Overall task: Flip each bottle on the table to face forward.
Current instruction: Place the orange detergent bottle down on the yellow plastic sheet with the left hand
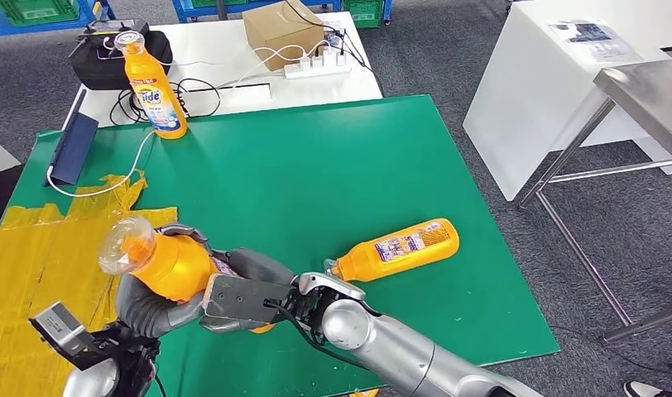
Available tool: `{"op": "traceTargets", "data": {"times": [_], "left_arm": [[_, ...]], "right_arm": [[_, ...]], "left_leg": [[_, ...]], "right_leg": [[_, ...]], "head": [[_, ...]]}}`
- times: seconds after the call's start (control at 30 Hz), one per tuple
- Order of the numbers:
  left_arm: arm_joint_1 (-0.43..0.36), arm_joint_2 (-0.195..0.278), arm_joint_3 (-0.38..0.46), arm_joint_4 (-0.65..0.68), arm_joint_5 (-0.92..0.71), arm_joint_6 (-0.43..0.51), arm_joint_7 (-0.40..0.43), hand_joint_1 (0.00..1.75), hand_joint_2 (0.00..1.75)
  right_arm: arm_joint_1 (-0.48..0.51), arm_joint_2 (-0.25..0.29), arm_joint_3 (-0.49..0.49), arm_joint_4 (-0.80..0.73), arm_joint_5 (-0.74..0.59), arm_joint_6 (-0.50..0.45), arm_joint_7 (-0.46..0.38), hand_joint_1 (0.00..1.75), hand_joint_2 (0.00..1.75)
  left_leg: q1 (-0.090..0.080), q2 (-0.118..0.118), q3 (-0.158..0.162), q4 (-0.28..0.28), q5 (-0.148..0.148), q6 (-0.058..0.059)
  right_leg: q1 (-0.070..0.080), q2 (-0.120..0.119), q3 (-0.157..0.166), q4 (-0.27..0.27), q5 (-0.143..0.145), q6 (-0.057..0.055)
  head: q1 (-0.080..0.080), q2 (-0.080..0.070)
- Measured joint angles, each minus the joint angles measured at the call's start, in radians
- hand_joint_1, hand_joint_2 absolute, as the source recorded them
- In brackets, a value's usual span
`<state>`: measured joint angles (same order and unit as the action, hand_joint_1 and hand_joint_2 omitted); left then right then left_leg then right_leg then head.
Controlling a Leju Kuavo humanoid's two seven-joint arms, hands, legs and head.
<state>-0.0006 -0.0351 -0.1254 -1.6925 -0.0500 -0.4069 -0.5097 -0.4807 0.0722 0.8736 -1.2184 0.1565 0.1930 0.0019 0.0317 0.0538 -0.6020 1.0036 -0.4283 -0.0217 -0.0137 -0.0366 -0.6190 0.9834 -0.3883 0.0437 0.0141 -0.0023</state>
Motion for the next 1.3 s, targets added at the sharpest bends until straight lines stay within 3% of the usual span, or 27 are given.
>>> {"op": "traceTargets", "data": {"times": [0.17, 0.2, 0.3, 0.33, 0.47, 0.6, 0.87, 1.03, 1.2, 1.23, 1.3], "left_arm": [[0.003, 0.0, 0.004, -0.008, -0.001, 0.0, 0.0, 1.75, 1.75], [0.004, 0.0, 0.004, -0.009, -0.002, 0.0, 0.0, 1.75, 1.75], [0.007, 0.001, 0.006, -0.014, -0.047, 0.031, -0.016, 1.75, 1.75], [0.009, 0.002, 0.007, -0.018, -0.084, 0.056, -0.027, 1.75, 1.75], [0.03, 0.012, 0.032, -0.049, -0.318, 0.224, -0.073, 1.75, 1.75], [0.072, 0.058, 0.095, -0.066, -0.665, 0.491, -0.099, 1.75, 1.75], [0.152, 0.207, 0.155, 0.025, -1.217, 0.886, 0.02, 1.75, 1.75], [0.174, 0.286, 0.142, 0.135, -1.37, 0.974, 0.111, 1.75, 1.75], [0.147, 0.353, 0.092, 0.287, -1.415, 0.982, 0.159, 1.75, 1.75], [0.135, 0.365, 0.077, 0.322, -1.417, 0.979, 0.161, 1.47, 1.75], [0.104, 0.386, 0.043, 0.394, -1.416, 0.96, 0.157, 0.6, 1.75]], "right_arm": [[-0.002, 0.001, 0.0, 0.0, -0.001, 0.0, 0.0, 1.75, 1.75], [-0.002, 0.001, 0.0, 0.0, 0.0, -0.001, 0.0, 1.66, 1.75], [-0.003, 0.0, -0.001, -0.003, 0.019, -0.023, -0.003, 0.35, 1.75], [-0.002, -0.001, -0.003, -0.009, 0.039, -0.04, -0.005, 0.0, 1.75], [0.011, -0.028, -0.041, -0.077, 0.174, -0.113, -0.003, 0.0, 1.75], [0.03, -0.099, -0.128, -0.181, 0.283, -0.118, -0.019, 0.0, 1.75], [0.066, -0.298, -0.287, -0.281, 0.306, -0.016, -0.071, 0.0, 1.75], [0.067, -0.409, -0.333, -0.283, 0.291, 0.034, -0.074, 0.0, 1.75], [0.012, -0.528, -0.336, -0.274, 0.195, 0.183, -0.031, 0.0, 1.75], [-0.007, -0.55, -0.331, -0.268, 0.182, 0.203, -0.026, 0.0, 1.75], [-0.045, -0.584, -0.315, -0.247, 0.171, 0.231, -0.023, 0.0, 1.75]], "left_leg": [[0.0, 0.0, 0.0, 0.0, 0.0, 0.0], [0.0, 0.0, 0.0, 0.0, 0.0, 0.0], [0.0, 0.0, 0.0, 0.0, 0.0, 0.0], [0.0, 0.0, 0.0, 0.0, 0.0, 0.0], [0.0, 0.0, 0.0, 0.0, 0.0, 0.0], [0.0, 0.0, 0.0, 0.0, 0.0, 0.0], [-0.001, 0.0, 0.0, 0.0, 0.0, 0.0], [-0.001, 0.0, 0.0, 0.0, 0.0, 0.0], [-0.001, 0.0, -0.001, 0.0, 0.0, 0.001], [-0.001, 0.0, -0.001, 0.0, 0.0, 0.001], [-0.001, 0.0, -0.001, 0.0, 0.0, 0.001]], "right_leg": [[0.0, 0.0, 0.0, 0.0, 0.0, 0.0], [0.0, 0.0, 0.0, 0.0, 0.0, 0.0], [0.0, 0.0, 0.0, 0.0, 0.0, 0.0], [0.0, 0.0, 0.0, 0.0, 0.0, 0.0], [0.0, 0.0, 0.0, 0.0, 0.0, 0.0], [0.0, 0.0, -0.001, -0.001, 0.0, 0.0], [-0.001, 0.0, -0.001, -0.001, 0.0, 0.0], [-0.001, 0.0, -0.001, -0.001, 0.0, 0.0], [-0.001, 0.0, -0.001, -0.001, 0.0, 0.0], [-0.001, 0.0, -0.001, -0.001, 0.0, 0.0], [-0.001, 0.0, 0.0, -0.001, 0.001, 0.001]], "head": [[0.0, 0.0], [0.0, 0.0], [0.0, 0.0], [0.0, 0.0], [0.0, 0.0], [0.0, 0.0], [0.0, 0.0], [0.0, 0.0], [0.0, 0.0], [0.0, 0.0], [0.0, 0.0]]}}
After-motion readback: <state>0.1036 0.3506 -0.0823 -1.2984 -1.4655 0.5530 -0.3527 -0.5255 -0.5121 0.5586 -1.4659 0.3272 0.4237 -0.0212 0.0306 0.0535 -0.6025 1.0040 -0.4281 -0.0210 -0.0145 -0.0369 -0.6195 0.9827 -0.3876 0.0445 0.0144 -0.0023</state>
